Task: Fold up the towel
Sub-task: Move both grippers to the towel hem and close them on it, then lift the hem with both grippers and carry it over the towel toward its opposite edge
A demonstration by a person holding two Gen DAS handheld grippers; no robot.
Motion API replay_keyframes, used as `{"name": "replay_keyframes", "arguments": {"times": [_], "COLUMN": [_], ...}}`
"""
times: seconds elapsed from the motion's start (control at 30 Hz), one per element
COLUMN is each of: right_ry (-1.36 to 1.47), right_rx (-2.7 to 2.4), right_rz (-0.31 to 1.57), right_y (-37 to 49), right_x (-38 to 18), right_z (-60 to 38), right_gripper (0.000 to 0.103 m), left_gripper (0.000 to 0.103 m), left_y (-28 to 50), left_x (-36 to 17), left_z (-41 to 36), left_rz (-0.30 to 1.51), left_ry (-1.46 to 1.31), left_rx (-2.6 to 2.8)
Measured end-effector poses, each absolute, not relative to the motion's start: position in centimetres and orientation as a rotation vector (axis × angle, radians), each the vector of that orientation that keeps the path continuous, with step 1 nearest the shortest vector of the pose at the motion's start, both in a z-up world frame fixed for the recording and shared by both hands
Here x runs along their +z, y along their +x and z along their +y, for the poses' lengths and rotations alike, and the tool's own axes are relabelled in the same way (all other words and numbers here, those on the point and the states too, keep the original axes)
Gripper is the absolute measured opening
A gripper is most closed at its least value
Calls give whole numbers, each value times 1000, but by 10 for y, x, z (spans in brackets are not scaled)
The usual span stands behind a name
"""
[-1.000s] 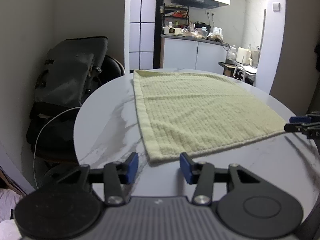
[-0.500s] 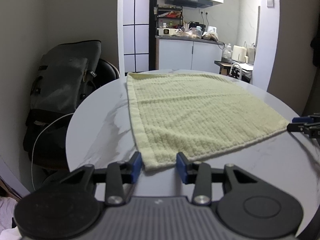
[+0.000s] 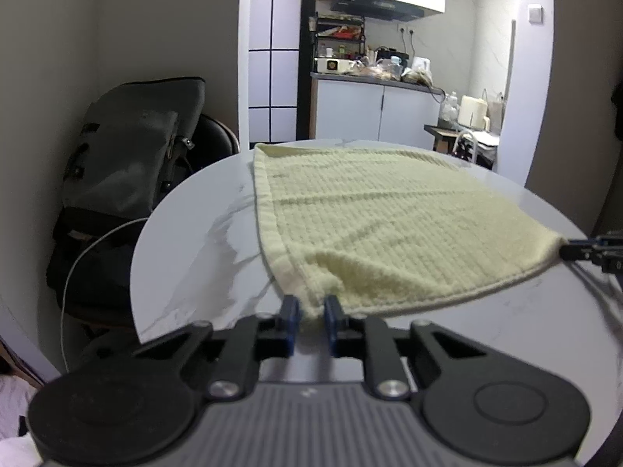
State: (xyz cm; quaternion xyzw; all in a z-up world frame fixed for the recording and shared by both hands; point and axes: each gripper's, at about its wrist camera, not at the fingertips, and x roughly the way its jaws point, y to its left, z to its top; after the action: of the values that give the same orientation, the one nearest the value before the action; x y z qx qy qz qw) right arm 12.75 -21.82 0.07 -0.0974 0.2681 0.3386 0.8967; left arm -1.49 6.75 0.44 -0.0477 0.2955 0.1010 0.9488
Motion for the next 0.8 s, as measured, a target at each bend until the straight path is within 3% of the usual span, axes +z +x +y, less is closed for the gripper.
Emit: {"name": "replay_keyframes", "arguments": {"times": [0.8], "right_ry": [-225], "right_rx": [718], "right_rz": [510], "right_y": [86], "right_x": [26], "right_z": [-235], "right_gripper": [4], "left_gripper": [11], "left_y": [-50], "left_x": [19], "left_z": [60], "left_rz": [583], "left_ry": [-124], "left_rx": [177]}}
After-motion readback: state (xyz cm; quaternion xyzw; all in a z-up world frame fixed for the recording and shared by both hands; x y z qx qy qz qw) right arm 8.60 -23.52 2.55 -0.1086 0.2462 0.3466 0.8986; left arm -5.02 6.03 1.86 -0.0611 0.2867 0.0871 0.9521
